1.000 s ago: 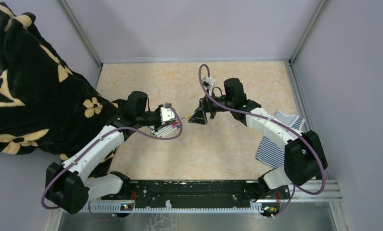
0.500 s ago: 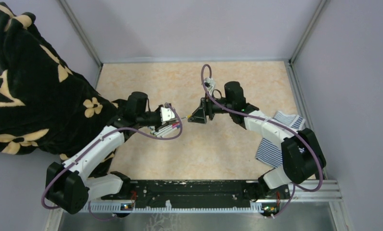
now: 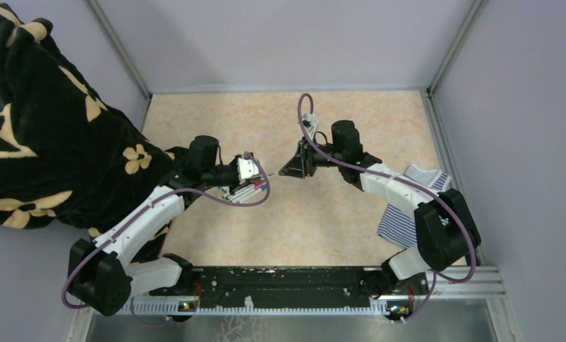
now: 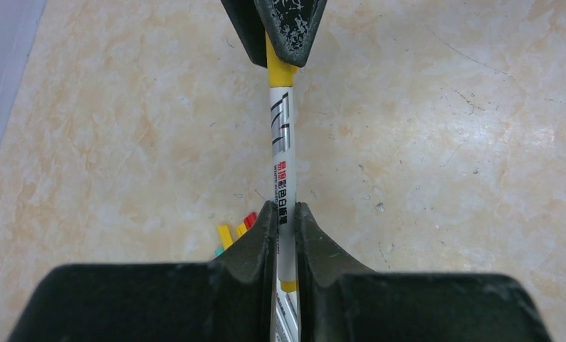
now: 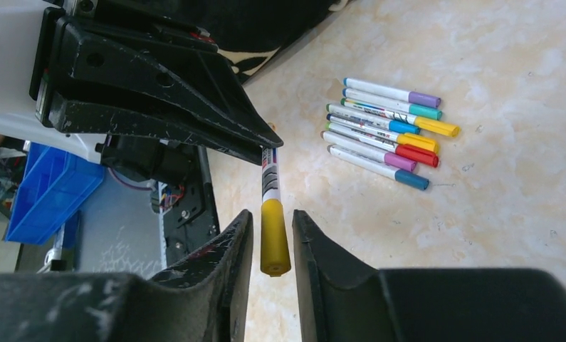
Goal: Open the pen caps
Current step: Open the pen cap from the pen.
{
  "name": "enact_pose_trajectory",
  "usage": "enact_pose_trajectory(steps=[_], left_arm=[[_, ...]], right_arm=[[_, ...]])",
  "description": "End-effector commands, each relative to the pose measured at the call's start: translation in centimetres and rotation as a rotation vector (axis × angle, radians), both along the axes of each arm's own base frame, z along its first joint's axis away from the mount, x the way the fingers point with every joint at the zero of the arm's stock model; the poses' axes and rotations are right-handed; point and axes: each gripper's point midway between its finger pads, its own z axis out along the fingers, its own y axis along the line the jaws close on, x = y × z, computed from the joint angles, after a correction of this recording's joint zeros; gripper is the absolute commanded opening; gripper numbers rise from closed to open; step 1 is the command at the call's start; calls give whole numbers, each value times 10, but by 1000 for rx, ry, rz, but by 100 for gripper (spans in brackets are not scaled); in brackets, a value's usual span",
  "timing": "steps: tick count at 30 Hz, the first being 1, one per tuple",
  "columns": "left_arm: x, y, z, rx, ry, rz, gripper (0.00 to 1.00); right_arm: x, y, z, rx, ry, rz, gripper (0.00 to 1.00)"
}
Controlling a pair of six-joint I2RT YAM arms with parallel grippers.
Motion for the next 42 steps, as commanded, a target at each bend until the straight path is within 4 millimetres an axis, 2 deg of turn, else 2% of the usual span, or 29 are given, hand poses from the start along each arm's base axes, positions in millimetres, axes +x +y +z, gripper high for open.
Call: enact_pose_trajectory(steps=[1,5,6,8,10,16,19,23,25,35,39,42], left_arm=[[-3,-3,-3,-8,7,-14,0],[-2,-3,-4,-7,8,-9,0],[-2,-3,-5,-7,7,-9,0],[-2,-3,-4,-9,7,-9,1],[-3,-3,-4,-10,7,-12,9],[-6,-5,-6,-10,19,-35,45],[-8,-6,-10,-7,34,-47,50],[-7,-7,-16,1,56,-51,51],[-6,-8,-19,5,70,-51,49],[-2,-12,-19,-12,104,-33,24],[1,-14,-21,-16,132,-20,0],[13,-12,-25,-3,129,38,0]], right_arm=[[3,4,5,20,-48,6,24],[2,3,5,15,-52,7,3],[3,3,5,14,-54,7,0],[3,3,5,12,-58,6,0],[3,3,7,13,-67,5,0],[2,1,12,15,-86,2,0],[1,1,13,18,-91,6,0],[-2,1,17,26,-99,15,0],[-3,0,18,30,-106,18,0],[-1,-3,15,16,-149,4,0],[-1,-3,16,15,-160,2,0],[-1,-3,18,17,-150,-6,0]])
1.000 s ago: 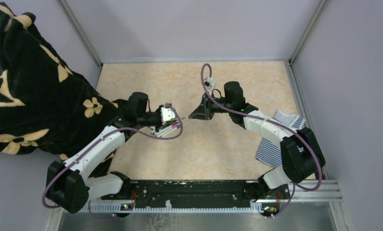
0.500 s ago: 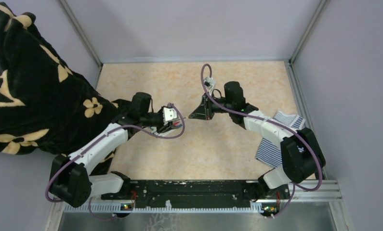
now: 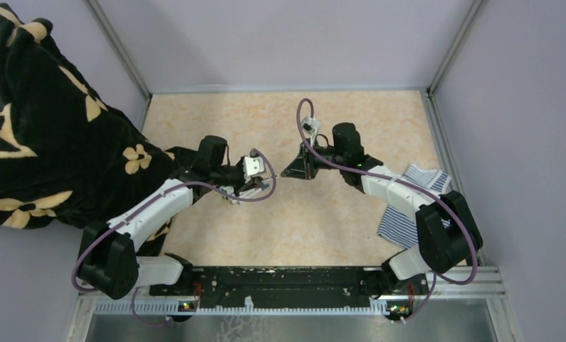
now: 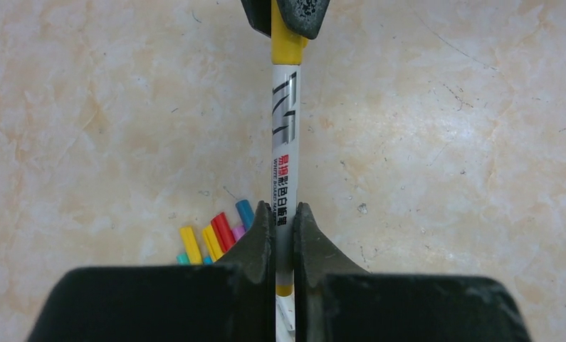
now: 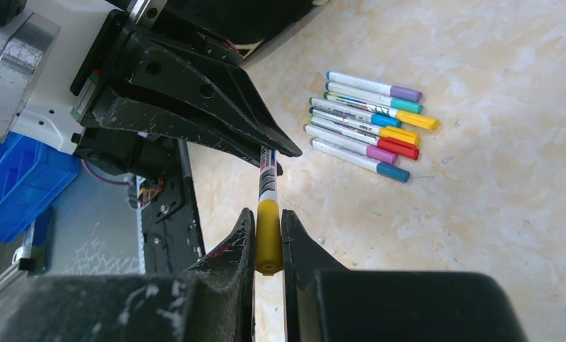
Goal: Open the pen caps
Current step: Open the pen cap from the pen.
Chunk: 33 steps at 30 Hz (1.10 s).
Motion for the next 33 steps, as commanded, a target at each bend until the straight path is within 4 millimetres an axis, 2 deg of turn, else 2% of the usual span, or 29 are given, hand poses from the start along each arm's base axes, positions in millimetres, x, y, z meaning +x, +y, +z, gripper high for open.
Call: enact_pose_trajectory(steps=[1,5,9,12,17,19,29,33], left_arm=[[17,-4,6,-11,-12,65,0],[39,5,4,12,-84,184,0],[50,10,10,-1,-138,246,0],[41,7,9,-2,-126,199,0],[7,-4,0,-10,-40,20,0],[0,-6,-2,-8,-13,-14,0],[-16,-8,-16,38,128,-100,0],[-11,-8,-18,50,137,-79,0]], right_arm=[[1,1,27,46,-92,-3,0],[7,1,27,38,-66,-41,0],[13,0,23,21,-56,-73,0],[16,-2,21,9,-73,-82,0],[18,-7,20,-9,-133,-76,0],[14,-8,22,-3,-151,-52,0],[-3,-14,34,-1,-282,28,0],[-3,-16,35,-3,-294,18,0]])
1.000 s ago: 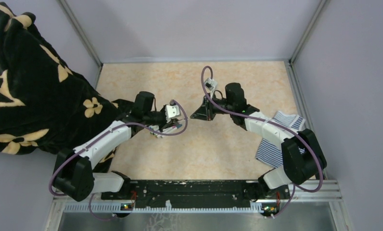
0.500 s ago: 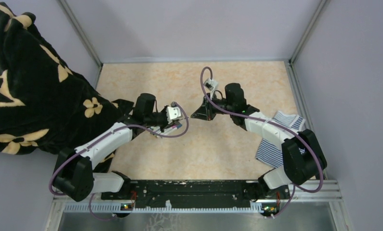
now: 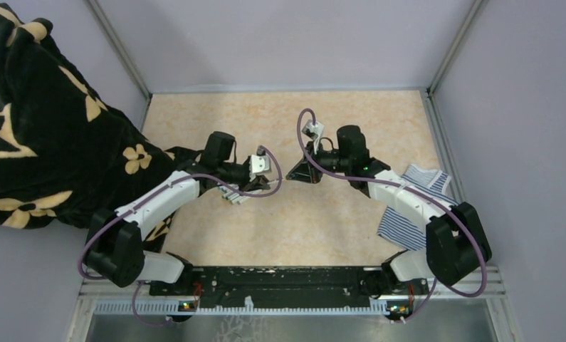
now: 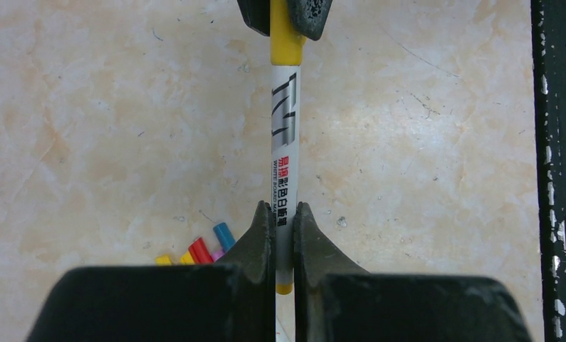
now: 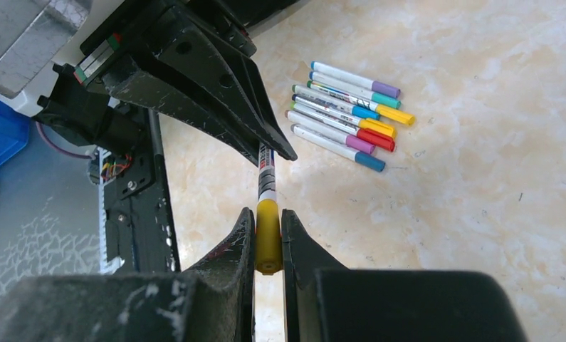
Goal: Open the pen caps
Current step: Open the pen cap from the pen.
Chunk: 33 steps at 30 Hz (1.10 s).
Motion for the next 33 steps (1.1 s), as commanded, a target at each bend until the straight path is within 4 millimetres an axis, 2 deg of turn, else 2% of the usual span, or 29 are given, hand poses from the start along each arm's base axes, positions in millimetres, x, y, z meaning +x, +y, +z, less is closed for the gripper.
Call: enact_pose_trajectory(steps=[1,6,10,16,21,26,33], left_arm=[[-6,7,-13,53,66,12,0],[15,14,-14,71,-10,119,0],[32,21,-10,83,-74,207,0],[41,25,-6,77,-131,256,0],[27,22,-14,91,-102,177,0],[7,19,-23,116,-15,77,0],[-4,19,-29,149,62,20,0]], right_arm=[[3,-1,34,56,-151,16,0],[10,-2,34,55,-125,-22,0],[25,-5,31,36,-87,-111,0],[37,-8,27,18,-75,-171,0],[40,-13,29,9,-113,-181,0],[31,-15,36,10,-186,-128,0],[27,-19,42,-5,-249,-93,0]])
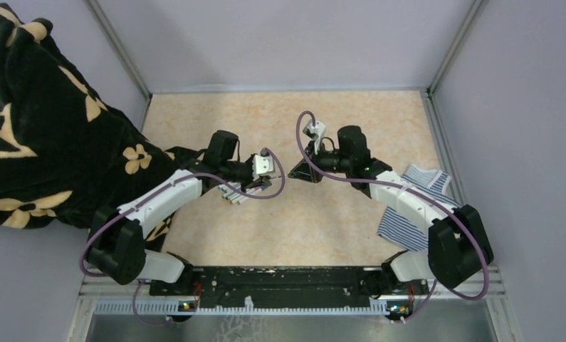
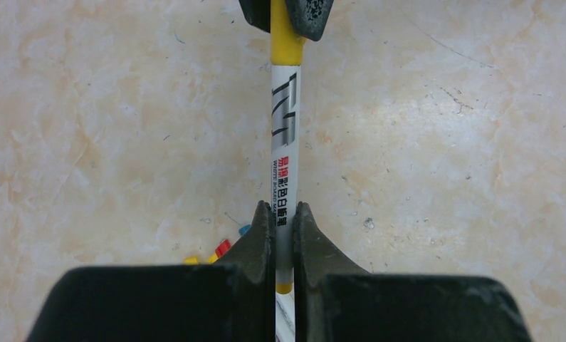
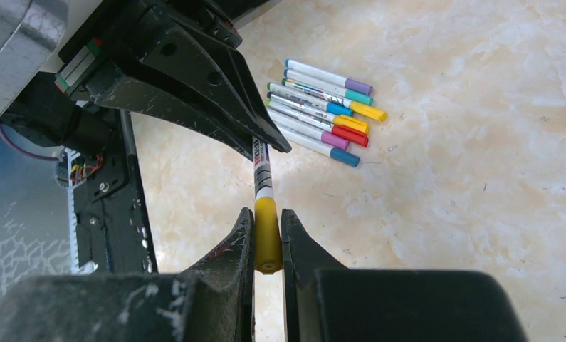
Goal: Open the pen caps
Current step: Open the pen cap from the pen, then place the pen at the center of the board.
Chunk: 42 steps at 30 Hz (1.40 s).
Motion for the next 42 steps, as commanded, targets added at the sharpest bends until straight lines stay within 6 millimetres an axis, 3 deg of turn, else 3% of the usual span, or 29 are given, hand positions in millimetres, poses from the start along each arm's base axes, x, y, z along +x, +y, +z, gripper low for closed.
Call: enact_pose_trajectory(steps=[1,8,15,22,31,36,42], left_arm=[[-20,20,-27,106,142,-2,0],[-19,22,-27,115,144,3,0],[21,32,-17,115,-2,204,0],[40,44,-22,149,-71,301,0],[37,42,-23,148,-43,290,0],[55,49,-20,141,-16,400,0],[82,64,-33,167,29,548,0]], right_arm=[[16,-12,48,36,-206,-24,0],[19,-25,63,62,-228,-50,0],[26,-30,63,71,-197,-84,0],[41,-37,65,68,-180,-189,0],[43,-40,66,82,-174,-200,0],[45,-43,65,76,-184,-221,0],[49,-46,63,73,-188,-245,0]])
